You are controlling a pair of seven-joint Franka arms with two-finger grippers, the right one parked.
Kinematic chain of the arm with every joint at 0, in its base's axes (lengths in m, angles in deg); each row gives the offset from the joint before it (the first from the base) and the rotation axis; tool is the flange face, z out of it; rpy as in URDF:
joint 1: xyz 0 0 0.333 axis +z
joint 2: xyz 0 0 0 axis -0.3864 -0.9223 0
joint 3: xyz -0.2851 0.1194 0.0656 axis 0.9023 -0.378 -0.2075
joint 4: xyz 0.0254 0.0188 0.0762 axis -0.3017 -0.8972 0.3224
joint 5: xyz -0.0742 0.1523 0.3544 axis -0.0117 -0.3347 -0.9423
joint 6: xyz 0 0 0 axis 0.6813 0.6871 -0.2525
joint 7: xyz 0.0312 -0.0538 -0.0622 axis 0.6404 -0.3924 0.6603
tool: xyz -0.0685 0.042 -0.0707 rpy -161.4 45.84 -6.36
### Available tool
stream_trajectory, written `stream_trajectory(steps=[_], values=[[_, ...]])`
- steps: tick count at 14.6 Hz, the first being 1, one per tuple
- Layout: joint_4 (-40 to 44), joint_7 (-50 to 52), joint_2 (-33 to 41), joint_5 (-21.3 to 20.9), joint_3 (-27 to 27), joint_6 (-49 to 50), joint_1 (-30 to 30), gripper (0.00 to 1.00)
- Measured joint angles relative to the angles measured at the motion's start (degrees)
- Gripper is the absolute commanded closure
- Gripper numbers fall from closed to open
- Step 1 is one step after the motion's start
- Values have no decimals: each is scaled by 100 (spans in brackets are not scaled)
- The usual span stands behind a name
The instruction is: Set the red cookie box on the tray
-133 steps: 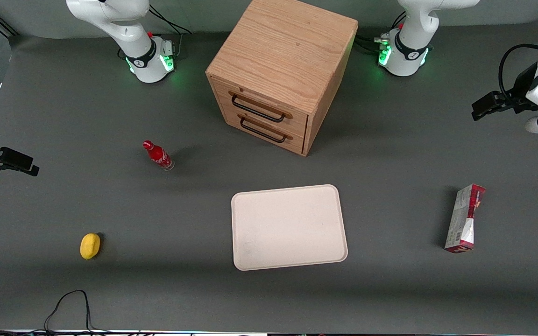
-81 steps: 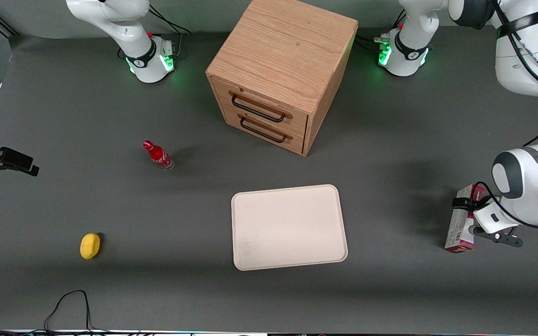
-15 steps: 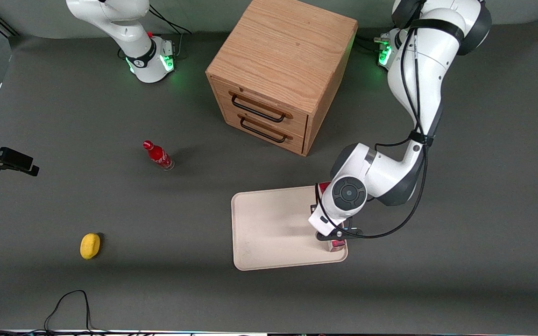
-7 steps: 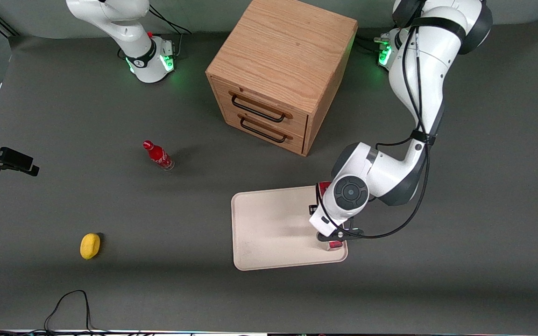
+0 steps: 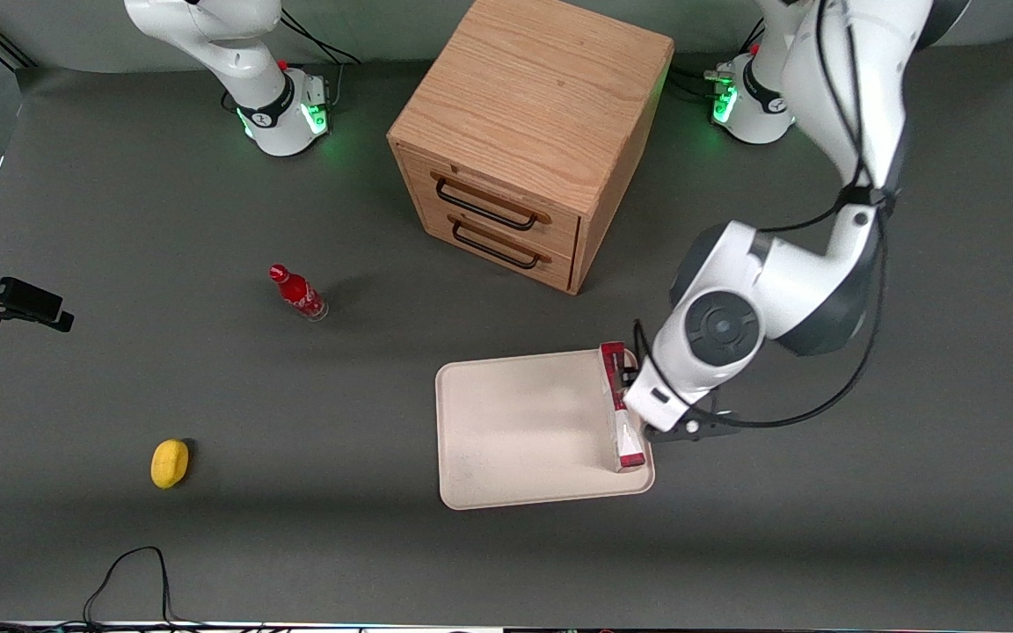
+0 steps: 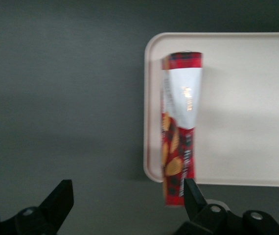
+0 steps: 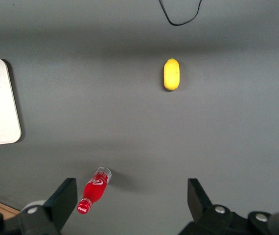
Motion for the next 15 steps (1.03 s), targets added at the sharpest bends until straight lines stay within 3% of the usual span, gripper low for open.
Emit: stream_trajectory(steps=[4, 8, 12, 15], values=[[-1366, -380, 1417, 33, -162, 62, 404, 0], [-2537, -1341, 2711, 58, -934, 86, 470, 0], [-2910, -2707, 3355, 163, -2042, 397, 506, 0], [-2796, -3092, 3513, 186, -2435, 571, 527, 0]])
